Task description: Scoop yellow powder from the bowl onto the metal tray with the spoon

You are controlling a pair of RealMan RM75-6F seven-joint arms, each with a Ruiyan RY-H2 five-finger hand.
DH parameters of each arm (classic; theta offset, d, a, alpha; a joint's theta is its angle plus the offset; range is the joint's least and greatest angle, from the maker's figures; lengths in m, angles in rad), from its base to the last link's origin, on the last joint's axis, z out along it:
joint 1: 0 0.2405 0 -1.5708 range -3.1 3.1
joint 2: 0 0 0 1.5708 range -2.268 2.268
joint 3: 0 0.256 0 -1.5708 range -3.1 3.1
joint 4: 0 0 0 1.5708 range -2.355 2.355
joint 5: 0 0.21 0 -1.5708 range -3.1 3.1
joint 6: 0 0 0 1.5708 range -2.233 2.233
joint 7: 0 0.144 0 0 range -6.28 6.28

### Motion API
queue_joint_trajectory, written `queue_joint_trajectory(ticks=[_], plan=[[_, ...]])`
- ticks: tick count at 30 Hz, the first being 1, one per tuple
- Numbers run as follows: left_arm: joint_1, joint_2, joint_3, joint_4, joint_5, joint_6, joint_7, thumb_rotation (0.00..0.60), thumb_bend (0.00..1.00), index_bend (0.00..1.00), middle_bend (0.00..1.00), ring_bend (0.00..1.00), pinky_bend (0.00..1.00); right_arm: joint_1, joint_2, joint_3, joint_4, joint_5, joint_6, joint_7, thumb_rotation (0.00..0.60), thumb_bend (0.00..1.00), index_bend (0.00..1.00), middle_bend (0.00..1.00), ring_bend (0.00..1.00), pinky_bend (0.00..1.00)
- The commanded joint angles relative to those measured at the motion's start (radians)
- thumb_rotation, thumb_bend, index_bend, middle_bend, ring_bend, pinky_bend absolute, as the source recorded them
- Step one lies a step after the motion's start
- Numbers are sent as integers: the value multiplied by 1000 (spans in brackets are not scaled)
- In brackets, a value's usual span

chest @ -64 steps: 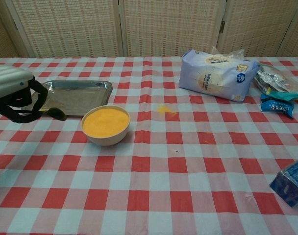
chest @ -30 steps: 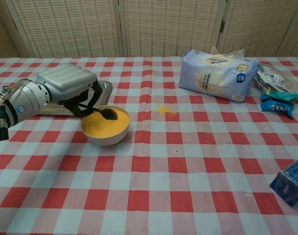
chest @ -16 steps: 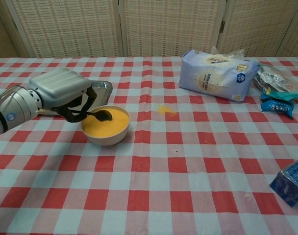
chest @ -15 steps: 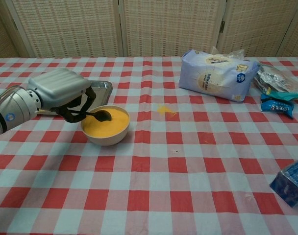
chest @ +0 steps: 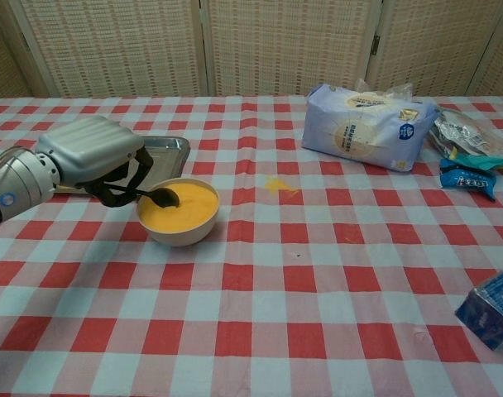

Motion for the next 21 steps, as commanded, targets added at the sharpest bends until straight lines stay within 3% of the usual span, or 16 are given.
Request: queue_joint_trajectory(ticks=[1,9,21], plan=[[-2,8,3,-6,-14,-17,6,600,367,0,1000,1000,1000,-1,0,0,0,-2,3,1,600,185,0,0,0,0],[-9,40,2,-46,-58,-55,22,600,324,0,1000,1000,1000,-2,0,1,0,-3,5,0,600,184,0,0,0,0],[14,95,28,-95,-45,-32,11,600,318,0,1000,1000,1000,-2,-1,0,2,-2,2,0,600,184,0,0,0,0]])
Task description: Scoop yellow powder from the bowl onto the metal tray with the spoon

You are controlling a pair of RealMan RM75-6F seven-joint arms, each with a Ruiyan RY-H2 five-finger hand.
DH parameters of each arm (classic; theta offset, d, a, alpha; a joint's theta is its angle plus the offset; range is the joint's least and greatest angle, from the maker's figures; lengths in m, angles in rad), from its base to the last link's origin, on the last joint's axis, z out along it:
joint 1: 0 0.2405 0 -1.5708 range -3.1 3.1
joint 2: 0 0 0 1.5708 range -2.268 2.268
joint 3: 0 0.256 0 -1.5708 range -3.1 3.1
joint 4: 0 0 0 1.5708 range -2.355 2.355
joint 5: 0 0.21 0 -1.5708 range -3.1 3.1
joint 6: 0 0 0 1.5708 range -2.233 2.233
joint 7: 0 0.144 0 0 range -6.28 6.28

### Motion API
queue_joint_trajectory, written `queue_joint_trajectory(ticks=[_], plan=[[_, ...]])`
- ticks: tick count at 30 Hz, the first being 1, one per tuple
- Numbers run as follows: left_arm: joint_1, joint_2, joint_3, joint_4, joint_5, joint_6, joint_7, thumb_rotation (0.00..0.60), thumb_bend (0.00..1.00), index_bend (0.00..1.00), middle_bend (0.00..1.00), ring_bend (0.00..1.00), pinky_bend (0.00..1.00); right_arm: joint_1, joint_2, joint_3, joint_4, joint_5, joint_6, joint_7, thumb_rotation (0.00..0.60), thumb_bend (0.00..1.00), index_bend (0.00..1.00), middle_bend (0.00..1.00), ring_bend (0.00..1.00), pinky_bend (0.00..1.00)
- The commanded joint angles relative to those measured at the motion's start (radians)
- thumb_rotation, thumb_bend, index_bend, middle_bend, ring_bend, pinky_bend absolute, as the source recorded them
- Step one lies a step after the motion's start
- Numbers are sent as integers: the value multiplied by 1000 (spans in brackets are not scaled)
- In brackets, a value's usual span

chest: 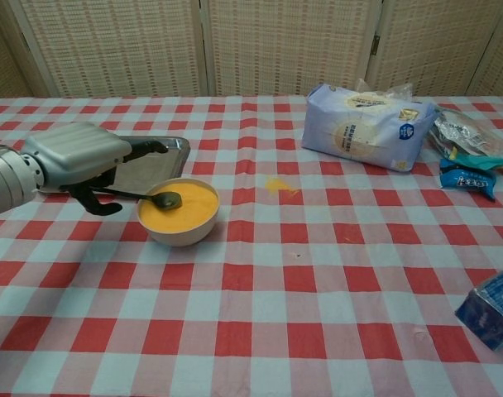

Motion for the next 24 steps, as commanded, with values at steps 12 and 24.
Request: queue_joint_trajectory(ticks=[12,24], plan=[[169,131,92,-46,175,235,-166,600,320,86,1000,1000,1000,-2,2,-13,-8,-26,4,-1,600,184,0,0,0,0],[220,52,109,103,257,263,-308,600,421,251,1000,1000,1000,-1,-6,-35,-22,-70,6,-22,600,184,0,0,0,0]])
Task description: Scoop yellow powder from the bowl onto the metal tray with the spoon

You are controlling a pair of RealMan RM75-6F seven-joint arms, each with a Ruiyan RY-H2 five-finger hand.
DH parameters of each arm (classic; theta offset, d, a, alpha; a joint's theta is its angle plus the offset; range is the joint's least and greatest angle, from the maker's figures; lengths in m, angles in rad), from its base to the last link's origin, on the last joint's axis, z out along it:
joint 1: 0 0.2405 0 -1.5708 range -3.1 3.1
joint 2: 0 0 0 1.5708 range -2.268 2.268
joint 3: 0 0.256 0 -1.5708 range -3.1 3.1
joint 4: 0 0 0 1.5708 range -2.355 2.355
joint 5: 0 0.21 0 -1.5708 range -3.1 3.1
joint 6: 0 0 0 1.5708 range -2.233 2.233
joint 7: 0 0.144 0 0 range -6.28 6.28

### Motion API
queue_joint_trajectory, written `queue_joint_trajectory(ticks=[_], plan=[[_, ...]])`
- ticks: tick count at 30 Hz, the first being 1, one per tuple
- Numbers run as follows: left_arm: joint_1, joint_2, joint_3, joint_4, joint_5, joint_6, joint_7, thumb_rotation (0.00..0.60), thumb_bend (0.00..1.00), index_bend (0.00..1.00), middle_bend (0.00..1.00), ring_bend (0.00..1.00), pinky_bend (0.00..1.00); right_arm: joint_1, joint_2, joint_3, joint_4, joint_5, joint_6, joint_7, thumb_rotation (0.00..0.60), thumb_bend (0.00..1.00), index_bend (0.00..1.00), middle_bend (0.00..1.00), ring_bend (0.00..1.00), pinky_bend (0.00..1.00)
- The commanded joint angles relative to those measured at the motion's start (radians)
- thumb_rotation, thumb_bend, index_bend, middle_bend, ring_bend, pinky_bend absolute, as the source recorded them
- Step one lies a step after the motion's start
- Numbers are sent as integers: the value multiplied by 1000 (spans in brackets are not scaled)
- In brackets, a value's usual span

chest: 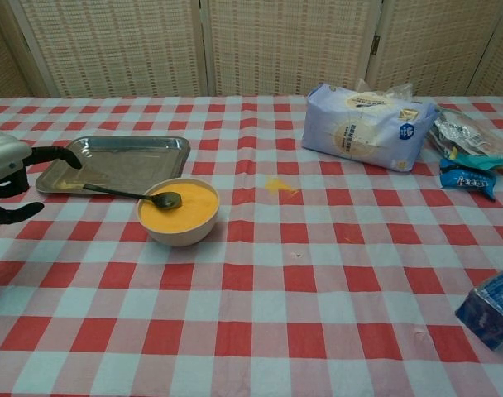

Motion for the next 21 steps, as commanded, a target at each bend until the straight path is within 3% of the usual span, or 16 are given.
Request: queue_joint_trajectory(ticks=[1,9,21], plan=[[10,-45,-15,56,25,26,-36,600,421,258,1000,1000,1000,1,1,-3,-3,-2,-4,-1,600,184,0,0,0,0],[33,-175,-55,245,86,137,-120,600,419,461,1000,1000,1000,-3,6,-4,-5,-3,1,2,600,184,0,0,0,0],[26,-245,-78,359,84,105,-158,600,416,467,1000,1000,1000,-1,2,-1,-2,6,-6,-4,600,184,0,0,0,0]])
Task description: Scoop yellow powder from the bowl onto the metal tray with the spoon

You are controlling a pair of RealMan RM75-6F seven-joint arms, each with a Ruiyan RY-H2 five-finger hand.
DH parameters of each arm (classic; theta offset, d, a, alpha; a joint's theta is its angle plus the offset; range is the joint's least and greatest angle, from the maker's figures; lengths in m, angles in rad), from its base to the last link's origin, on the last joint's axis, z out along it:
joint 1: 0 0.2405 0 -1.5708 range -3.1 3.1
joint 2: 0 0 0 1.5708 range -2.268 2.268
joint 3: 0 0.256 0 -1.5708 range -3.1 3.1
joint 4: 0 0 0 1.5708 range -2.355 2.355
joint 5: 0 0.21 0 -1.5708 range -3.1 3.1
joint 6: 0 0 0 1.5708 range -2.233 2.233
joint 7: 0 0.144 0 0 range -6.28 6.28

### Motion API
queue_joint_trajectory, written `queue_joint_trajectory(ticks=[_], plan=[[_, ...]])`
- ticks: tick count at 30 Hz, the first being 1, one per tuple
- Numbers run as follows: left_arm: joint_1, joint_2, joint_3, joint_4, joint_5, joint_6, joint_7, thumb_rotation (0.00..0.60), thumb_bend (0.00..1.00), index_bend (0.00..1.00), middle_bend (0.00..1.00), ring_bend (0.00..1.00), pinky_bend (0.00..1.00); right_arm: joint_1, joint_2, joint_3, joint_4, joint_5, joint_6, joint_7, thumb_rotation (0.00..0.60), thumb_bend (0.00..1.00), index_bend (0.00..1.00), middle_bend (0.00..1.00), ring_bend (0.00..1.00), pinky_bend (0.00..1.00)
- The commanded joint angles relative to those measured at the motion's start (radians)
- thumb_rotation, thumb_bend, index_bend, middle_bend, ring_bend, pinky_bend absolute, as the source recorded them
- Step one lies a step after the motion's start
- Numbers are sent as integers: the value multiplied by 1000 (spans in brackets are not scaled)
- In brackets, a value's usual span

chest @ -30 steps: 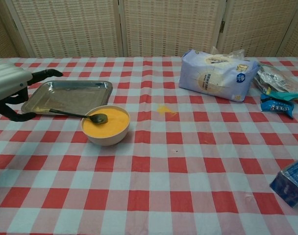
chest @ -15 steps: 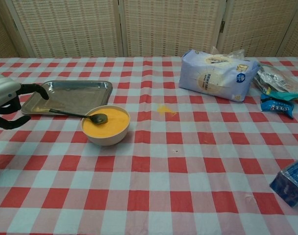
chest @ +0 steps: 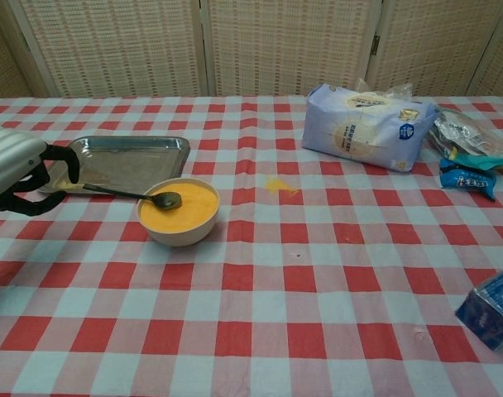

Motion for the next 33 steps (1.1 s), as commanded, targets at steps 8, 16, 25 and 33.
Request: queue_joint_trajectory(ticks=[8,16,25,33], plan=[[-4,-50,-19,68,15,19,-30,600,417,472,1000,1000,1000,1,-1,2,0,8,-5,-4,600,185,0,0,0,0],[-15,-102,-29,134,32,36,-54,600,415,492,1000,1000,1000,2,-2,3,-2,14,-10,-10,600,184,0,0,0,0],[-26,-133,-32,176,33,17,-53,600,412,490,1000,1000,1000,2,-1,6,0,22,-12,-9,600,184,0,0,0,0],[-28,-146,-35,193,36,23,-63,600,414,500,1000,1000,1000,3,-1,6,0,27,-17,-12,600,184,0,0,0,0]])
